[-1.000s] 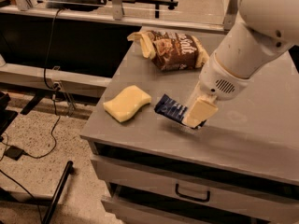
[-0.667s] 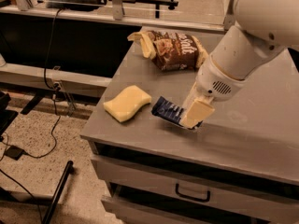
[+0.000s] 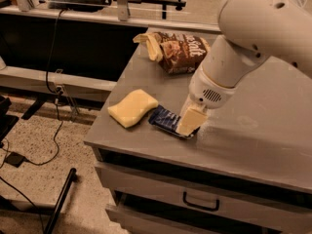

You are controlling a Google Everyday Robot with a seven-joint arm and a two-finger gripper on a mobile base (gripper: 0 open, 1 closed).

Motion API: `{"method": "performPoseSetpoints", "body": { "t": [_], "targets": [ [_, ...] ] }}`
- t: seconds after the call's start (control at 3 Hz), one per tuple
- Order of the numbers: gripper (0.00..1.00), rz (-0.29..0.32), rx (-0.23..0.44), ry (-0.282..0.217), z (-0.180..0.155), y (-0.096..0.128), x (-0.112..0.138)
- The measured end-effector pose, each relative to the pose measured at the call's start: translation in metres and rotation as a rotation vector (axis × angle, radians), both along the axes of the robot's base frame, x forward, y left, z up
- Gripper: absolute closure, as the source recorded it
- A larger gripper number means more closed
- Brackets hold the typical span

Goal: Move rxbar blueberry near sponge

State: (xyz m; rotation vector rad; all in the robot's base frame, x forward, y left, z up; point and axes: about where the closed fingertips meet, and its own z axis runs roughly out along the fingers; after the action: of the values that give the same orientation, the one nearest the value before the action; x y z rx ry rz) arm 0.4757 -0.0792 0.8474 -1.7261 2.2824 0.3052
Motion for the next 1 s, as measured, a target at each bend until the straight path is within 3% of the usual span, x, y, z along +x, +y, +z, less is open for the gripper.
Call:
{"method": "performPoseSetpoints", "body": {
  "t": [0.33,1.0],
  "targets": [
    [1.00,0.001,0.000,0.002,0.0001,0.0014,0.0000],
    [0.51,-0.005,-0.005,0.007,-0.0011,0.0051,-0.0008]
  ]
}}
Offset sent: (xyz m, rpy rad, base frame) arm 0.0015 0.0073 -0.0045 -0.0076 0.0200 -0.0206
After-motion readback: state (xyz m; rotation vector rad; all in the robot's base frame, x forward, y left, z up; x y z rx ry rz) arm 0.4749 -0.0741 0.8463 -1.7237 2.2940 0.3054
